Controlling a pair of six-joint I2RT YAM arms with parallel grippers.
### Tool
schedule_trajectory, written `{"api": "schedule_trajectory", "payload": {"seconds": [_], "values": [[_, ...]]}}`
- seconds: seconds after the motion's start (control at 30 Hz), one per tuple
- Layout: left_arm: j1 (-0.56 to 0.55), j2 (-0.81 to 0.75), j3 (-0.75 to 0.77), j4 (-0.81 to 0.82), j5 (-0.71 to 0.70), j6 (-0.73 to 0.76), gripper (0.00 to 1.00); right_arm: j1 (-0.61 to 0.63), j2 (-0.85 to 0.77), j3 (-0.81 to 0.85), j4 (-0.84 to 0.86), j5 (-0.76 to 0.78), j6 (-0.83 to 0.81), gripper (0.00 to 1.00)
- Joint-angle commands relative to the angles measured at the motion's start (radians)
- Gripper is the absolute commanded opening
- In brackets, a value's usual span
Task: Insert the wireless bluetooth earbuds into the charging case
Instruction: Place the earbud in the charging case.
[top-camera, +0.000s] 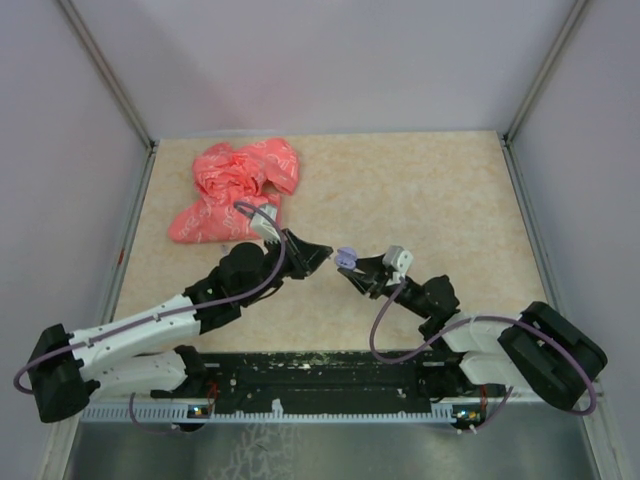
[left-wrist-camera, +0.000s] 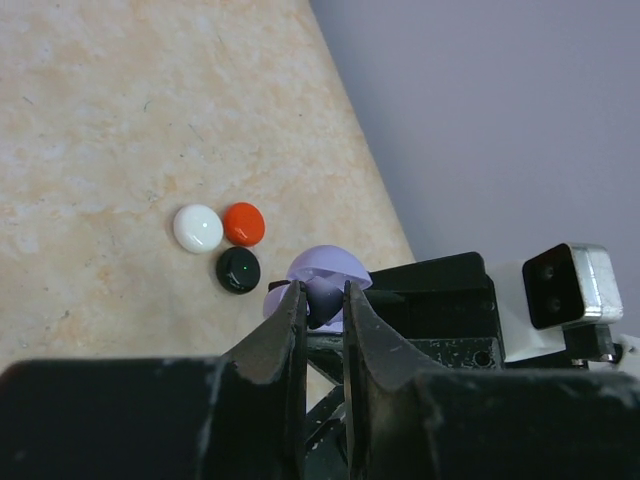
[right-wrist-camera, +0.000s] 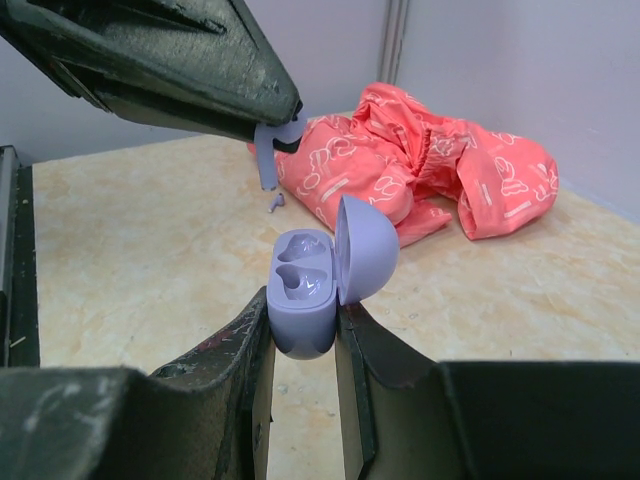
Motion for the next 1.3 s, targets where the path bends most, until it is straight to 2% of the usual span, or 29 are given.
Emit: {"api": "schedule_trajectory", "payload": {"seconds": [0.0, 0.4, 0.97, 1.27], "values": [[-0.029, 0.011, -0.004, 0.123, -0.063, -0.012, 0.04, 0.015, -0.009, -0.003, 0.086, 0.026, -0.019, 0.00], [-0.089, 0.087, 0.024, 0.163, -0.128, 0.020, 0.04, 0.019, -0.022, -0.020, 0.104, 0.066, -0.030, 0.00], [-0.106, 0.147, 0.041, 0.192, -0.131, 0.056, 0.03, 0.019, -0.031, -0.020, 0.099, 0.059, -0.033, 0.00], [-0.118, 0.162, 0.052, 0.153, -0.134, 0.057, 0.04, 0.019, -0.034, -0.018, 0.094, 0.065, -0.033, 0.00]]}}
